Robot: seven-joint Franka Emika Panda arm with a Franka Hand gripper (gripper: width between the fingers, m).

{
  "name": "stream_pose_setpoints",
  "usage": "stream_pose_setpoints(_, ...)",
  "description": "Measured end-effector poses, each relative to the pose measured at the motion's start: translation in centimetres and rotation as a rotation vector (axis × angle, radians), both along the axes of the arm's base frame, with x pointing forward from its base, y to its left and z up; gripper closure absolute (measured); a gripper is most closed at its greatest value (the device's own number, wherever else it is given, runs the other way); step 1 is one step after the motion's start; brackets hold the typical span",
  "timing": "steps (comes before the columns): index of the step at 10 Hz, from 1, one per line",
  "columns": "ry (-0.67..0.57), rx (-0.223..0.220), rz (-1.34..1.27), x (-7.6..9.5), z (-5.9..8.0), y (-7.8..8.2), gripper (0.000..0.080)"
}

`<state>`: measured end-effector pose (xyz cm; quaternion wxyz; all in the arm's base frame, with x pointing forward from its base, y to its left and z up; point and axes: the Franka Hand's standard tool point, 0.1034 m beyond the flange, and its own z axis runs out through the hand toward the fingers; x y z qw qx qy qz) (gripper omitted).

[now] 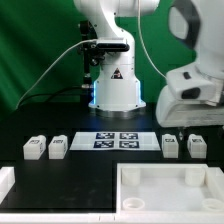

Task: Assemble one leg

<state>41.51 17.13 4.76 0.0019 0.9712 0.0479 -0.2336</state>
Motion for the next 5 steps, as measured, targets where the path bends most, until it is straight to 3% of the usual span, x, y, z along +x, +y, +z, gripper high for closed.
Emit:
stream_pose_setpoints(3,0.251,-0.018,-0.007,-1.0,-0.9,1.0,0.015)
stream_pose_setpoints(5,0.412,-0.038,0.004,-1.0,-1.0,0.7,0.015)
